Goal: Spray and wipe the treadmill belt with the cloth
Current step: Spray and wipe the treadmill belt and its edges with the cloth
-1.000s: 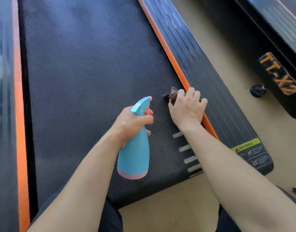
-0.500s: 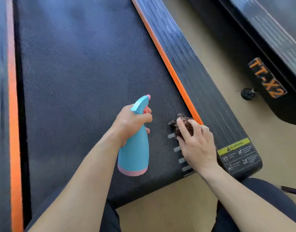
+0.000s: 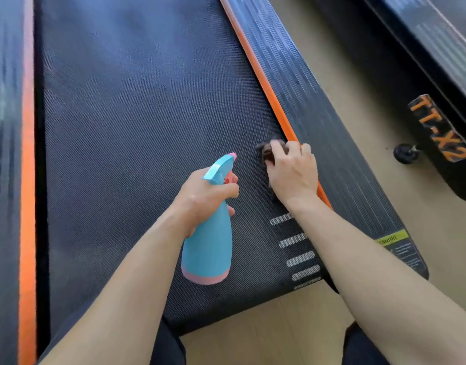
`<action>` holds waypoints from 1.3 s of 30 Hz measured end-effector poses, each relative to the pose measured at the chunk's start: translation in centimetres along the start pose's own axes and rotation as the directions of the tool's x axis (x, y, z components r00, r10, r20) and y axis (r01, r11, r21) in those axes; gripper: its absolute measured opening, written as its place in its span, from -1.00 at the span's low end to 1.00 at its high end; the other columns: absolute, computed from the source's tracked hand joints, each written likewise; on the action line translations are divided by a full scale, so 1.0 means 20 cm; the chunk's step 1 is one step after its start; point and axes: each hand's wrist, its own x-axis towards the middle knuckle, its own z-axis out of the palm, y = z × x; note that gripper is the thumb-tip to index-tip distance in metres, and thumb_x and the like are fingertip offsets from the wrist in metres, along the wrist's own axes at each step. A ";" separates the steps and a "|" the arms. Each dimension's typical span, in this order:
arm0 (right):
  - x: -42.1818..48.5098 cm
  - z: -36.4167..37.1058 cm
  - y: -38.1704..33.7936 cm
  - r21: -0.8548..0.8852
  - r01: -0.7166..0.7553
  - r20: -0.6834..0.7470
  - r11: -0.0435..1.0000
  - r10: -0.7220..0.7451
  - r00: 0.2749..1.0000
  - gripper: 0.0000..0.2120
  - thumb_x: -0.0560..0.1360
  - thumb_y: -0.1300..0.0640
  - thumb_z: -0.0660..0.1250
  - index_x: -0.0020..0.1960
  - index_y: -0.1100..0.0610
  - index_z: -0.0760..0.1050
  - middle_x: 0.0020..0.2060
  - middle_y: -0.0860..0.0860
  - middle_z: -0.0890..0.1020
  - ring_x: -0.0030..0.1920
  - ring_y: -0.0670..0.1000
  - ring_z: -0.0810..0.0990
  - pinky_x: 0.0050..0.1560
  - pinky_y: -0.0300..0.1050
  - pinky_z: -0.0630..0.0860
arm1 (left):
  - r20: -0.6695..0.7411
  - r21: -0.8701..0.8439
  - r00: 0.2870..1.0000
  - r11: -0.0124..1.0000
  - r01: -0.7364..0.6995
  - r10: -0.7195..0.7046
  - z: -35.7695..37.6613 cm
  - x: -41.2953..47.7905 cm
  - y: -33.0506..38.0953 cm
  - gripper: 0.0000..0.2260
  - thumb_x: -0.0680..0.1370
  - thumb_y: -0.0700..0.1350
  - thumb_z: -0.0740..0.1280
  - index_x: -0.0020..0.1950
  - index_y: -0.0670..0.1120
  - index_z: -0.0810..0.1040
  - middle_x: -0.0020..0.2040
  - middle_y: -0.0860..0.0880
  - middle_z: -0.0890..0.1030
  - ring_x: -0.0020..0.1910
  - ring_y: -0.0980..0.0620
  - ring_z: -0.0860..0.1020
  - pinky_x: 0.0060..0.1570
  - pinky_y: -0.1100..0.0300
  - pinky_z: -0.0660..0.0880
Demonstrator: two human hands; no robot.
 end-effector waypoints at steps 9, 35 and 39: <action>-0.43 -0.06 0.15 -0.001 0.032 -0.015 0.999 -0.032 0.999 -0.61 0.52 0.03 0.42 0.31 0.14 0.56 0.03 0.19 0.59 -0.07 0.23 0.46 -0.12 0.09 0.50 | 0.042 0.011 0.999 1.000 -0.007 0.007 0.05 -0.01 -0.01 -0.76 0.51 -0.25 0.43 0.16 -0.08 0.67 0.02 0.00 0.67 -0.31 -0.01 0.64 -0.15 0.07 0.70; -0.15 0.04 -0.01 0.113 -0.029 -0.061 0.993 0.036 0.997 -0.65 0.53 -0.07 0.33 0.24 0.08 0.57 -0.05 0.22 0.59 -0.09 0.24 0.51 -0.07 0.07 0.45 | -0.096 0.003 0.995 0.999 -0.037 0.038 -0.02 -0.04 -0.04 -0.65 0.29 -0.09 0.43 0.07 0.04 0.63 -0.03 0.07 0.64 -0.23 -0.08 0.69 0.08 -0.25 0.67; -0.61 -0.06 0.06 0.207 0.135 -0.017 0.969 -0.135 0.991 -0.62 0.49 -0.04 0.40 0.25 0.09 0.57 -0.04 0.18 0.54 -0.09 0.22 0.45 -0.09 0.10 0.49 | -0.129 0.046 0.991 0.999 -0.030 0.036 -0.04 -0.09 -0.06 -0.65 0.29 -0.09 0.43 0.07 0.06 0.61 -0.07 0.07 0.64 -0.24 -0.05 0.67 0.02 -0.26 0.68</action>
